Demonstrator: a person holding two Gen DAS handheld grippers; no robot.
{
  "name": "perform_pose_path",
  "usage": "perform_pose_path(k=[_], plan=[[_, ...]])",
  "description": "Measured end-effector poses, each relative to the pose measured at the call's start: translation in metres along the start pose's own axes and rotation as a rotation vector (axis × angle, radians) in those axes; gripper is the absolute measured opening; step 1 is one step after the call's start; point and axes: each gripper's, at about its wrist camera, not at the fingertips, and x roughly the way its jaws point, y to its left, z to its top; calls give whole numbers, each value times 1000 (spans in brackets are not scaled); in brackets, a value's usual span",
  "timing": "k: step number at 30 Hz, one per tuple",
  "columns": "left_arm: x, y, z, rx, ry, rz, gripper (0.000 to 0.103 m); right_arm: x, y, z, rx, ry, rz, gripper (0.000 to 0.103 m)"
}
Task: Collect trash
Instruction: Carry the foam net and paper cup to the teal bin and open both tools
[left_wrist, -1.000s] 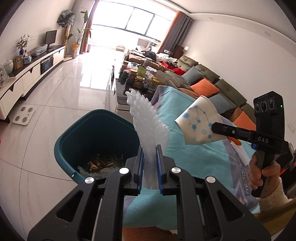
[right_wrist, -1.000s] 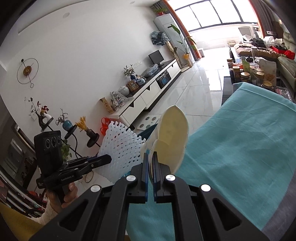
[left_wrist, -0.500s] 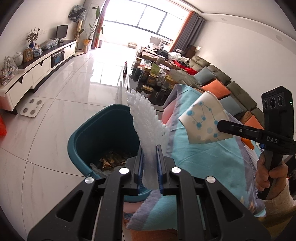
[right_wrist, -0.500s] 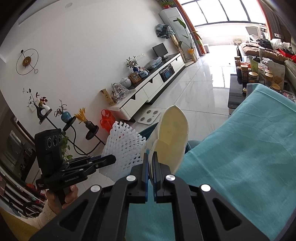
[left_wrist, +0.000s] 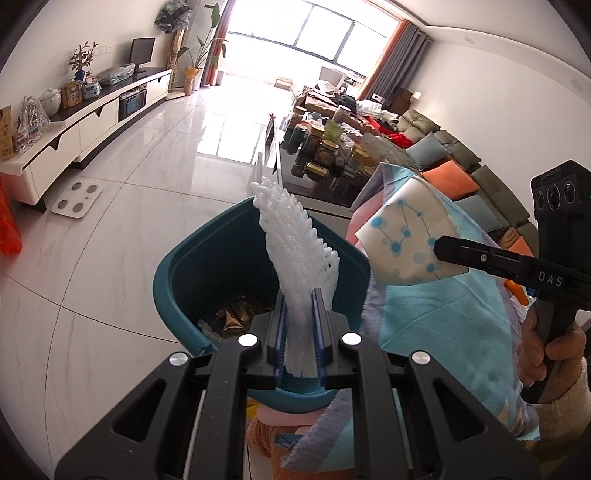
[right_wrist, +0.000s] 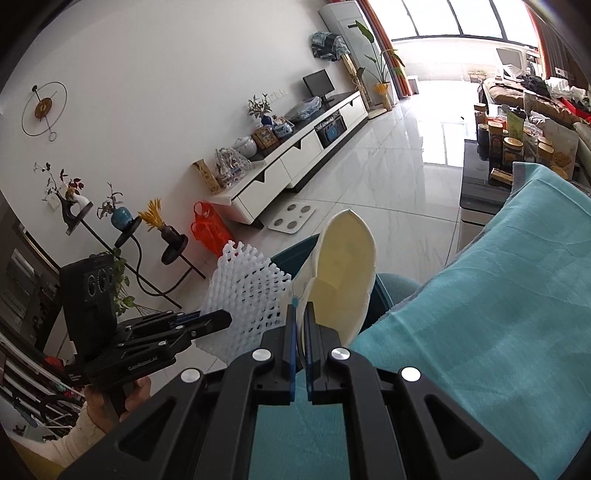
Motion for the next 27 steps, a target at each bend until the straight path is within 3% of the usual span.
perform_pose_path(k=[20, 24, 27], plan=[[52, 12, 5, -47, 67, 65, 14, 65, 11, 9, 2, 121, -58, 7], [60, 19, 1, -55, 75, 78, 30, 61, 12, 6, 6, 119, -53, 8], [65, 20, -1, -64, 77, 81, 32, 54, 7, 2, 14, 114, -48, 8]])
